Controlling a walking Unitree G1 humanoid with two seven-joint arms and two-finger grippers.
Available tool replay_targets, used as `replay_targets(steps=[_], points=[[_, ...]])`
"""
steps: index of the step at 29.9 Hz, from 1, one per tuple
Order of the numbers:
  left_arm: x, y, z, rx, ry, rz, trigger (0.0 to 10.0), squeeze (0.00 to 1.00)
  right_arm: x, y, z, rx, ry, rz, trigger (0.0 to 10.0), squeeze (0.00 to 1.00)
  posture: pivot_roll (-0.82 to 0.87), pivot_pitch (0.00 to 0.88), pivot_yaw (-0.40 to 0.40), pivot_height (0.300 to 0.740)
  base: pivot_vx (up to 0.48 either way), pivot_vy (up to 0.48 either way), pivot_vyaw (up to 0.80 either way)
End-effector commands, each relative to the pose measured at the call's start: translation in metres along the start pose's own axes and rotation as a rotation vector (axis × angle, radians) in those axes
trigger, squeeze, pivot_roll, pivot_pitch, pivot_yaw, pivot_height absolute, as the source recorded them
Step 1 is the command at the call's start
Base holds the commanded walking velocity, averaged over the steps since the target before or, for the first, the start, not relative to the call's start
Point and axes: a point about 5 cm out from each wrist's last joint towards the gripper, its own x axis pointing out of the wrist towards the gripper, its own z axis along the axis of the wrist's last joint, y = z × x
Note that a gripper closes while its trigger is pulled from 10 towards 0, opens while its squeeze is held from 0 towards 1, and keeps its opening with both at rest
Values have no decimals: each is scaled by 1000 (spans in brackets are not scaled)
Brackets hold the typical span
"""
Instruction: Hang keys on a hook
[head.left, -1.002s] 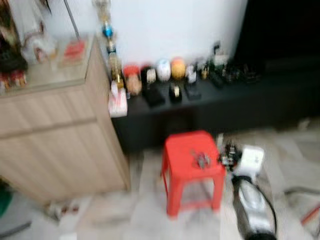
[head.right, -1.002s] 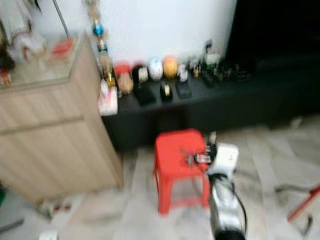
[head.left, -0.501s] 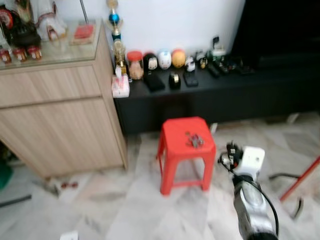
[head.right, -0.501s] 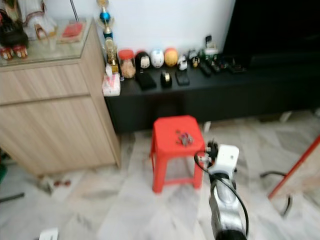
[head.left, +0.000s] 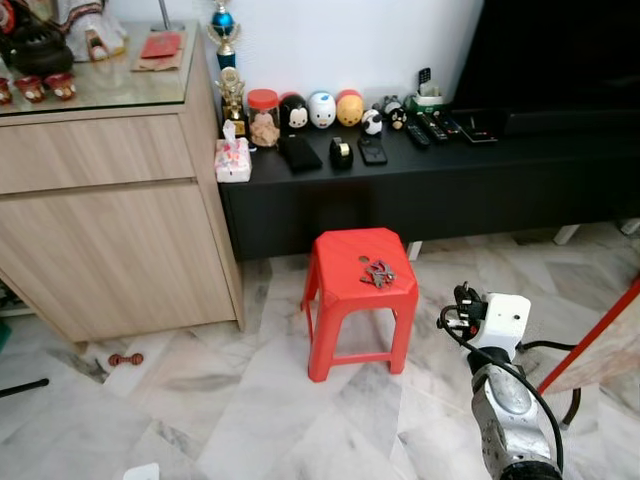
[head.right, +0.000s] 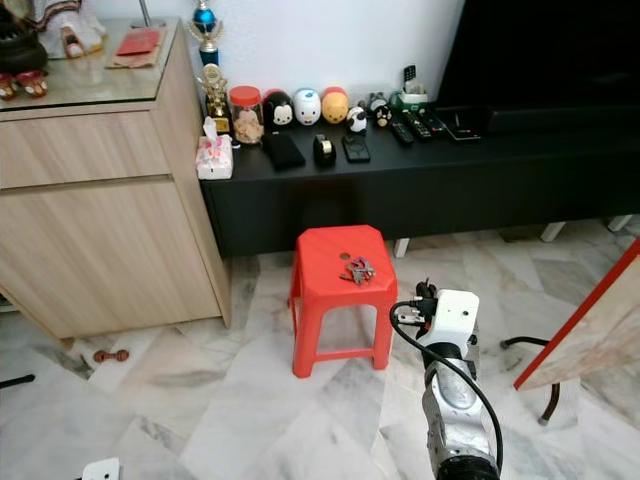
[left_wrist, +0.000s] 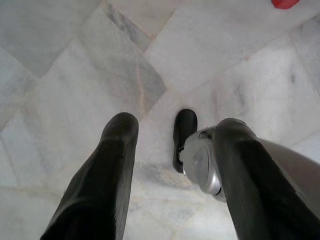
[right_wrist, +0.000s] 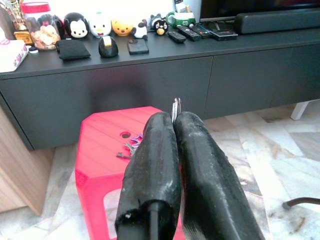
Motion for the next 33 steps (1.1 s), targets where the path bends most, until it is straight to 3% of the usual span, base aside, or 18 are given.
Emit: replay_targets(steps=[1, 33], points=[[0, -8, -4, 10, 11, -8, 10000, 0, 4, 4, 9, -9, -28, 6, 10000, 0, -76, 0, -66, 740, 0, -315, 0], [2, -13, 3, 25, -17, -16, 10000, 0, 3, 2, 7, -18, -26, -40, 10000, 0, -71, 0, -36, 740, 0, -382, 0]])
